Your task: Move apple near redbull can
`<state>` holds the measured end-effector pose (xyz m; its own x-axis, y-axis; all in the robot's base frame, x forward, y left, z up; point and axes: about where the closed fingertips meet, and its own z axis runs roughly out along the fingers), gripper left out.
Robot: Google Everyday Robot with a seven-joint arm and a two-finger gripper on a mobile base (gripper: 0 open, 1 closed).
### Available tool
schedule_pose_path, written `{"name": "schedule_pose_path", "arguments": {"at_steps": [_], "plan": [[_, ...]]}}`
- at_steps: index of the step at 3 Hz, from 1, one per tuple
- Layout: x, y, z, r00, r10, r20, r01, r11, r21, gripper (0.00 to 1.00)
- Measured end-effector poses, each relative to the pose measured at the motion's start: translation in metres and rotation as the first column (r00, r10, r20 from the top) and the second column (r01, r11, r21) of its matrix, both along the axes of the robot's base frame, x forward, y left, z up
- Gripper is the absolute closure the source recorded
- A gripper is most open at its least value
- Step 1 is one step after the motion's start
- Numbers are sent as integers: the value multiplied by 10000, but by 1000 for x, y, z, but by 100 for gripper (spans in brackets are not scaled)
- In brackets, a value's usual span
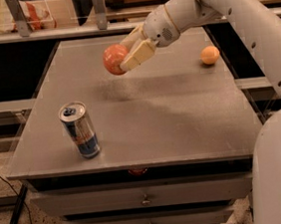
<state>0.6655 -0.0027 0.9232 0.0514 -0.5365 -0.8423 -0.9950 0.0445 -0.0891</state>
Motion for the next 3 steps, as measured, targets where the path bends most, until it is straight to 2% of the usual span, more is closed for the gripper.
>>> {"name": "schedule_pose_path", "arguments": {"at_steps": [1,3], "plan": [[-1,2,0,9999,121,-36,-121,9999,-9,100],[-54,11,3,9949,983,-212,-992,9941,-433,100]]}}
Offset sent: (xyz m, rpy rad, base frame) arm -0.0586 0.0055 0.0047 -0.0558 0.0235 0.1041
